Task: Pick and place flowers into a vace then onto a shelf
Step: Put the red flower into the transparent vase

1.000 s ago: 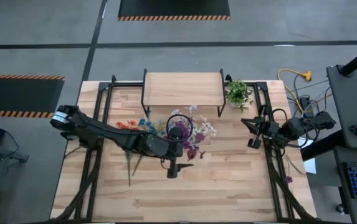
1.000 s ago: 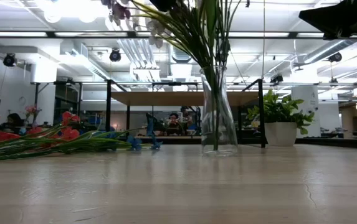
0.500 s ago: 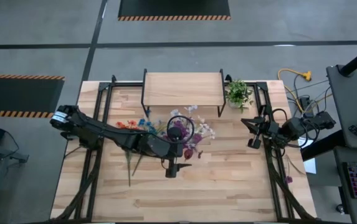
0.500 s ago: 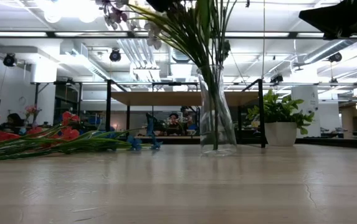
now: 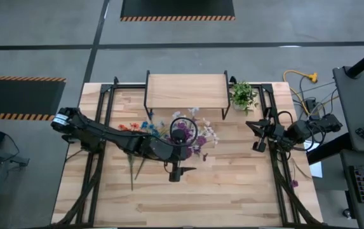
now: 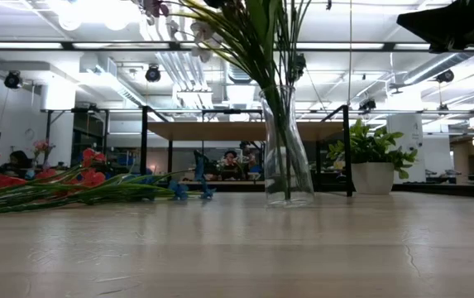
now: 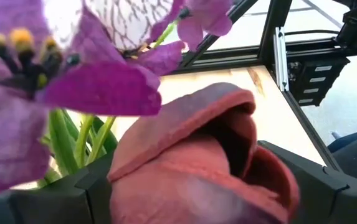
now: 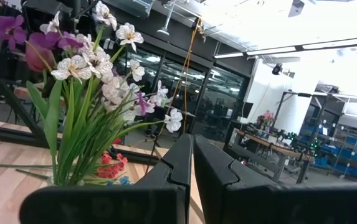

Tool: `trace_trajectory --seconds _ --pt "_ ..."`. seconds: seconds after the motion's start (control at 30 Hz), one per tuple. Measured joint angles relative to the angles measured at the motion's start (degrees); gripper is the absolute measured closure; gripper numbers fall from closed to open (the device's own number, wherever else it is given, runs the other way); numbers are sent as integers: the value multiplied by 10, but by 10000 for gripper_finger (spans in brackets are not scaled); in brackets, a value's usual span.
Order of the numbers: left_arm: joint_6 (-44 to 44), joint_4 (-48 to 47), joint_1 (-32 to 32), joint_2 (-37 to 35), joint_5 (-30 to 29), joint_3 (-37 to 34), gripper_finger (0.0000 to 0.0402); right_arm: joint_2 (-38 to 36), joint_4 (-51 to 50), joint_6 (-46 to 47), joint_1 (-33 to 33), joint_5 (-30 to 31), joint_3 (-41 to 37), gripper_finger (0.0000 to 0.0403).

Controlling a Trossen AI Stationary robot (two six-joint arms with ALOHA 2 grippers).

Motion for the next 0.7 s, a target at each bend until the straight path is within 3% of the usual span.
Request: trace_trajectory --seconds 0.7 --pt "30 9 0 0 2 14 100 0 0 0 0 0 0 394"
